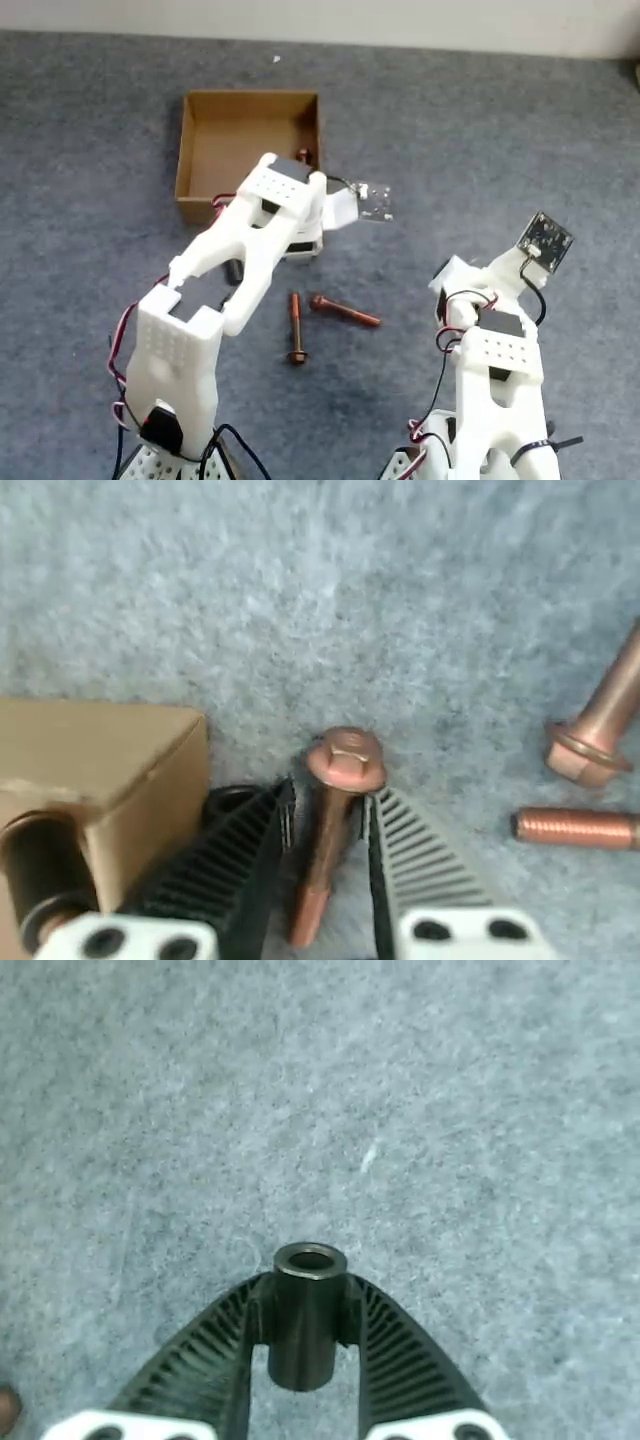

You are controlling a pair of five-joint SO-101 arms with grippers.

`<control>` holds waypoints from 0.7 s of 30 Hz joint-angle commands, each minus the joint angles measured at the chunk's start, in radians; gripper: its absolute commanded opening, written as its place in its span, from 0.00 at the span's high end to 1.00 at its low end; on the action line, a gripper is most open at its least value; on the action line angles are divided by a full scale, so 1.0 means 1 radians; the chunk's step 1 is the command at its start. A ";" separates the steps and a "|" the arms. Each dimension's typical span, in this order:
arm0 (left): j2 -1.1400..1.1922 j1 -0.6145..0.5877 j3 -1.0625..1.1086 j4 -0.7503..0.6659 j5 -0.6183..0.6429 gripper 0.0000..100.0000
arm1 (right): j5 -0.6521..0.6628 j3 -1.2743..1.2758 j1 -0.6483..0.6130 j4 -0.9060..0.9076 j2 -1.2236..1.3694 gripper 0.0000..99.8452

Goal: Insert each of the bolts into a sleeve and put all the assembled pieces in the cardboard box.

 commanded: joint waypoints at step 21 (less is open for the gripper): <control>-0.099 0.050 0.013 0.153 0.100 0.99 | -0.009 -0.008 0.010 -0.028 -0.036 0.99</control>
